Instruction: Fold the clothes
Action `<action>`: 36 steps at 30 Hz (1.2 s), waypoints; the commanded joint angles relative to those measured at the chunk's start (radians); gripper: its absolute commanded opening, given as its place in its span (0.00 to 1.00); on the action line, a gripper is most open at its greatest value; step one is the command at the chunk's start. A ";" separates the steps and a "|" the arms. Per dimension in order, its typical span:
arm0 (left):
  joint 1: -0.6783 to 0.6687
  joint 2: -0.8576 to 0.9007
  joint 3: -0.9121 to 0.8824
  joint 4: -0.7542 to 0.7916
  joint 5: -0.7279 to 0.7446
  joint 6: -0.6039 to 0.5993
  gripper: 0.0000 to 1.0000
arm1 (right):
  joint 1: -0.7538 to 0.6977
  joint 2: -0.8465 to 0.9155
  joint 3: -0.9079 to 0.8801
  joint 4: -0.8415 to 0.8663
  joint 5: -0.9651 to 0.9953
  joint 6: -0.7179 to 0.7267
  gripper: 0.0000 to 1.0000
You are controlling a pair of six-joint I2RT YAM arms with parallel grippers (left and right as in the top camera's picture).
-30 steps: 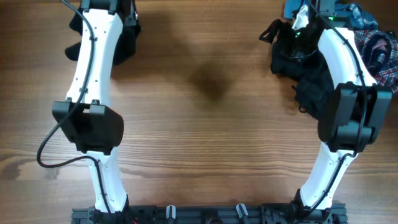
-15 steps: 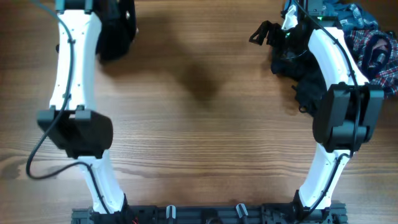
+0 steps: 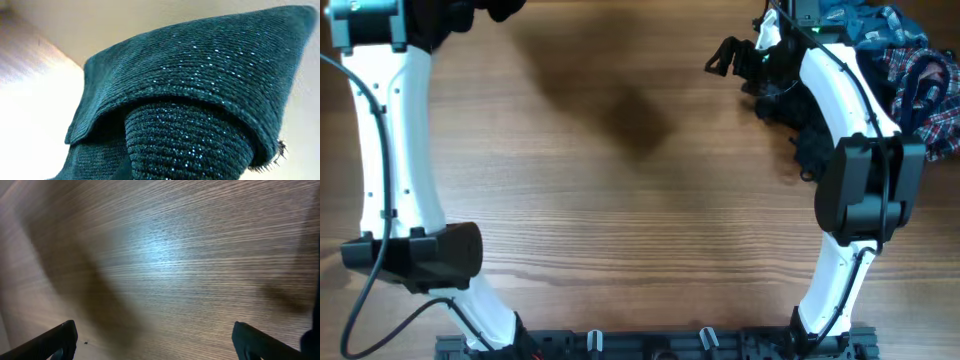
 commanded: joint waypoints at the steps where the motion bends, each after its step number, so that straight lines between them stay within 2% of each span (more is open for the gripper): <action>1: 0.054 -0.028 0.029 0.029 0.025 -0.192 0.04 | 0.012 -0.002 0.000 0.000 -0.020 -0.013 1.00; 9: 0.118 -0.028 0.029 0.034 0.041 -0.446 0.04 | 0.031 -0.002 -0.001 -0.011 -0.020 -0.014 1.00; 15: 0.191 -0.019 0.022 0.119 0.180 -0.533 0.04 | 0.047 -0.002 -0.001 -0.016 -0.020 -0.016 1.00; 22: 0.285 0.040 0.022 0.229 0.347 -0.531 0.04 | 0.054 -0.002 -0.001 -0.063 -0.036 -0.092 1.00; 29: 0.351 0.140 0.022 0.468 0.544 -0.410 0.04 | 0.054 -0.002 -0.001 -0.075 -0.066 -0.121 1.00; 36: 0.372 0.220 0.022 0.553 0.567 -0.332 0.04 | 0.054 -0.002 -0.001 -0.074 -0.065 -0.121 1.00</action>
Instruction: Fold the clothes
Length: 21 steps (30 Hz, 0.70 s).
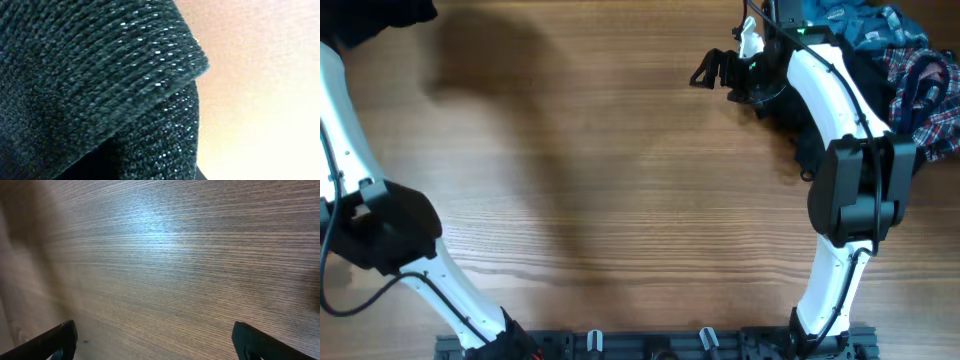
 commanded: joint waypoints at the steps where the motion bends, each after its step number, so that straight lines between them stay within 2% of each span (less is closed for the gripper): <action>1: 0.006 0.018 0.024 0.076 0.076 0.100 0.04 | 0.007 -0.002 -0.001 0.000 -0.024 -0.023 1.00; 8: 0.011 0.087 0.024 0.150 0.077 0.120 0.04 | 0.007 -0.002 -0.001 -0.005 -0.024 -0.024 1.00; 14: 0.014 0.129 0.024 0.142 0.104 0.249 0.04 | 0.007 -0.002 -0.001 0.004 -0.023 -0.024 1.00; 17: 0.014 0.139 0.024 0.142 0.140 0.276 0.04 | 0.007 -0.002 -0.001 0.002 -0.024 -0.023 1.00; 21: 0.022 0.139 0.024 0.141 0.260 0.376 0.04 | 0.007 -0.002 -0.001 0.003 -0.024 -0.023 1.00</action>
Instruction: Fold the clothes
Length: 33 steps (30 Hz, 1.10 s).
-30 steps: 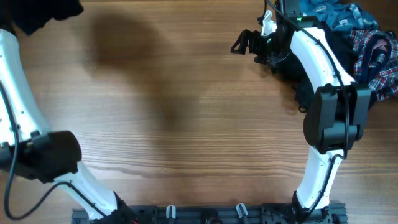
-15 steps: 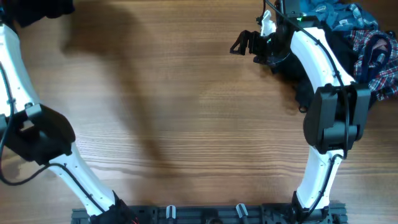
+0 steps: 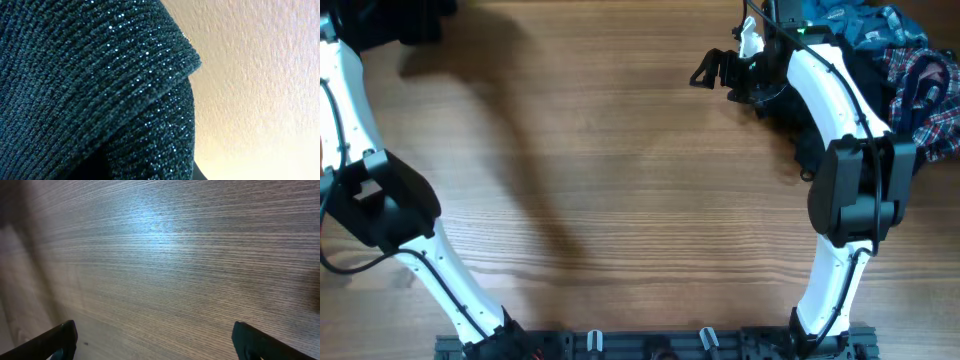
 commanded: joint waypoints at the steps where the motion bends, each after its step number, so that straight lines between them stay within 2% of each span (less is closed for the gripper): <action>1: 0.026 -0.028 0.024 0.036 0.239 0.201 0.04 | 0.007 -0.002 -0.001 0.002 -0.024 -0.020 1.00; 3: 0.043 -0.028 0.024 0.050 0.321 0.282 0.04 | 0.007 -0.002 -0.001 0.002 -0.024 -0.020 1.00; 6: 0.058 -0.028 0.024 0.076 0.382 0.302 0.04 | 0.007 -0.002 -0.001 0.006 -0.024 -0.019 1.00; 9: 0.070 -0.028 0.024 0.104 0.386 0.292 0.04 | 0.007 -0.002 -0.001 0.007 -0.024 -0.017 1.00; 12: 0.077 -0.028 0.024 0.117 0.387 0.201 0.04 | 0.007 -0.002 -0.001 0.006 -0.024 -0.016 1.00; 16: 0.067 -0.028 0.025 0.058 0.399 0.109 0.04 | 0.007 -0.002 -0.001 0.014 -0.024 -0.008 1.00; 22: 0.024 -0.028 0.025 -0.090 0.498 0.114 0.04 | 0.007 -0.002 -0.001 0.022 -0.024 -0.008 1.00; 26: -0.009 -0.028 0.025 -0.198 0.511 0.118 0.04 | 0.007 -0.002 -0.001 0.021 -0.024 -0.013 1.00; 30: -0.037 -0.028 0.025 -0.314 0.489 0.200 0.04 | 0.006 -0.002 -0.001 0.019 -0.024 -0.014 1.00; 33: -0.042 -0.032 0.025 -0.360 0.499 0.336 0.04 | 0.012 -0.002 -0.001 0.021 -0.024 -0.021 1.00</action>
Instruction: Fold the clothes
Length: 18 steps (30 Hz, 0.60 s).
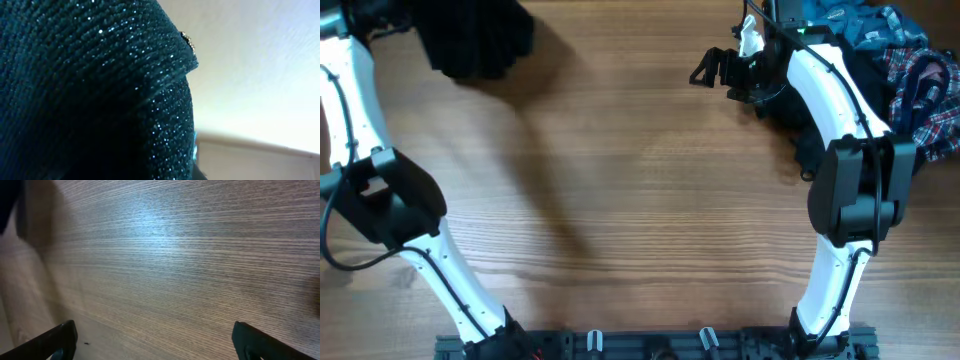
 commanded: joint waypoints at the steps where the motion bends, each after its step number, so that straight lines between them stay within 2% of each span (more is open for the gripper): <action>1: 0.003 -0.038 0.027 -0.017 0.042 0.199 0.04 | 0.012 -0.002 -0.001 0.007 -0.019 -0.020 1.00; 7: -0.011 -0.090 0.031 -0.109 -0.163 0.332 0.04 | 0.012 -0.002 -0.001 0.014 -0.019 -0.020 1.00; 14: -0.132 -0.171 0.144 -0.267 -0.666 0.413 0.04 | 0.013 -0.002 -0.001 0.014 -0.019 -0.021 1.00; 18: -0.222 -0.188 0.226 -0.312 -0.808 0.464 0.04 | 0.012 -0.002 -0.001 0.014 -0.019 -0.020 1.00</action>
